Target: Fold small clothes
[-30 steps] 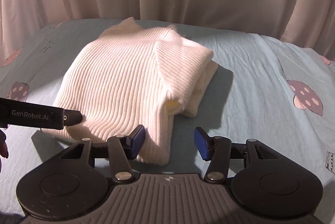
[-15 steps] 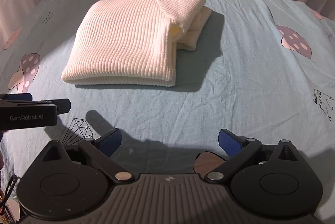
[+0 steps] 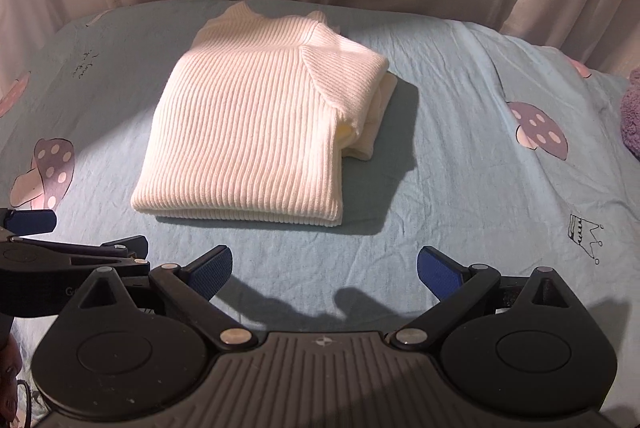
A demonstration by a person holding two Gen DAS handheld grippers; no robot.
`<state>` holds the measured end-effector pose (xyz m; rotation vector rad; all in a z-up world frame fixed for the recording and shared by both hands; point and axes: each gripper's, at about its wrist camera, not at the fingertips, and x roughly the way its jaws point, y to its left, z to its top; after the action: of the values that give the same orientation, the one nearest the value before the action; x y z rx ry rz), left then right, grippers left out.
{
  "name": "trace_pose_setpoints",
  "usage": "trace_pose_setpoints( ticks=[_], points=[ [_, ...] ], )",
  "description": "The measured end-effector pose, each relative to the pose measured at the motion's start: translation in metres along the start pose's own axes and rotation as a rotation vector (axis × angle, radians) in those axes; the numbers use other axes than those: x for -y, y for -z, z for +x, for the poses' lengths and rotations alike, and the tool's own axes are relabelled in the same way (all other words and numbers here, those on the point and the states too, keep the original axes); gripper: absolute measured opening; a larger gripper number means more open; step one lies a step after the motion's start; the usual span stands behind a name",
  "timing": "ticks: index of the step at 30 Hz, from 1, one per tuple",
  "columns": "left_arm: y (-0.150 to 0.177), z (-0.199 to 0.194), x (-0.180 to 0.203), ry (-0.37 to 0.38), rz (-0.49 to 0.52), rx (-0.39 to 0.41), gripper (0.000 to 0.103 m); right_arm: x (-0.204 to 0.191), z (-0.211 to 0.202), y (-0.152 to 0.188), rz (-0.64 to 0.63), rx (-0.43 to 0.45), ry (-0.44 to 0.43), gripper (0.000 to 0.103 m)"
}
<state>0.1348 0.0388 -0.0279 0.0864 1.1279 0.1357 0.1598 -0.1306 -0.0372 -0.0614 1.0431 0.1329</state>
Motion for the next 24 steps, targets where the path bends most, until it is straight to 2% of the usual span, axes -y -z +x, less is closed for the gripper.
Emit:
trace_pose_setpoints(
  ticks=[24],
  points=[
    [-0.0055,0.0013,0.0003,-0.002,0.003,0.002,0.098,0.0059,0.0058,-0.0050,0.052,-0.011,0.020,0.099]
  ],
)
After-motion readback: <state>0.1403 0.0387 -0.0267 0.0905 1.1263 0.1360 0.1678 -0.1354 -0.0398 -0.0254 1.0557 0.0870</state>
